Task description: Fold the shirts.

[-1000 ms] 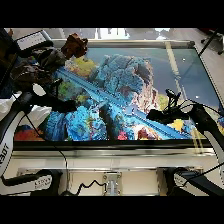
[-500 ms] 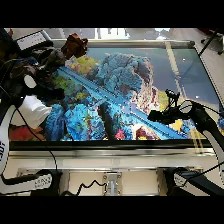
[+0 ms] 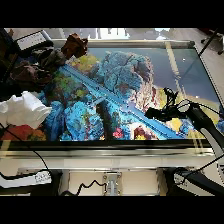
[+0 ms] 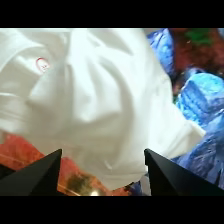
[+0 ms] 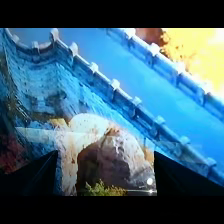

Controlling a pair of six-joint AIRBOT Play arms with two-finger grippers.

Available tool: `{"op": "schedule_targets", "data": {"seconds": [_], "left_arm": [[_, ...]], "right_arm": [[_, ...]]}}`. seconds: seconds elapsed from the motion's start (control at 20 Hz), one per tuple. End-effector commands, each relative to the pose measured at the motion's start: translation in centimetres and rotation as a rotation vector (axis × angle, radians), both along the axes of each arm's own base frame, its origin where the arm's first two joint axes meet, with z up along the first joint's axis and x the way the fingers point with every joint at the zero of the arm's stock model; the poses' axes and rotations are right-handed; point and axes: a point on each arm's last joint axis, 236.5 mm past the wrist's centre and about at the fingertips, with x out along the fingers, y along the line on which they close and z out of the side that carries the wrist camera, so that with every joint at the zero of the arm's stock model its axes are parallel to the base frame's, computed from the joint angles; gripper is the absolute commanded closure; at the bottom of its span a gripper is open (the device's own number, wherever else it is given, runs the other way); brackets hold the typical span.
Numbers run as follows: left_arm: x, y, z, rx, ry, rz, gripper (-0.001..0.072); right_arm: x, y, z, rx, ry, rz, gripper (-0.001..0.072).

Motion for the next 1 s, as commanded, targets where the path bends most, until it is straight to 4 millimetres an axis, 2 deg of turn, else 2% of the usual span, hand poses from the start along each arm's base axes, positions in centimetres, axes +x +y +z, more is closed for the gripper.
{"op": "schedule_targets", "data": {"seconds": [0.0, 0.1, 0.4, 0.7, 0.75, 0.8, 0.85, 0.95], "left_arm": [[-2.7, 4.2, -1.9, -0.055, 0.043, 0.135, 0.0100], [-2.6, 4.9, -3.6, -0.087, 0.060, 0.152, 0.0099], [-0.9, 4.6, -10.3, -0.172, 0.122, 0.142, 0.0060], [1.8, 4.3, -13.5, -0.224, 0.058, 0.149, 0.0068], [2.5, 3.9, -13.8, -0.249, 0.036, 0.154, 0.0117], [3.1, 3.3, -14.1, -0.280, 0.015, 0.147, 0.0333], [3.8, 2.6, -14.2, -0.309, -0.006, 0.123, 0.0665], [4.9, 0.9, -13.9, -0.375, -0.044, 0.076, 0.0689]], "right_arm": [[0.1, 0.8, -0.3, 0.028, 0.001, 0.024, 0.0041], [0.1, 1.2, -0.2, 0.043, -0.004, 0.037, 0.0041], [0.2, 1.4, -0.1, 0.057, -0.007, 0.028, 0.0041], [0.8, 1.7, 0.3, 0.080, -0.022, 0.004, 0.0042], [1.0, 1.9, 0.4, 0.090, -0.028, -0.004, 0.0042], [1.2, 2.0, 0.6, 0.099, -0.037, -0.014, 0.0042], [1.5, 2.1, 0.7, 0.109, -0.045, -0.024, 0.0043], [2.0, 2.1, 1.0, 0.118, -0.064, -0.041, 0.0044]]}}
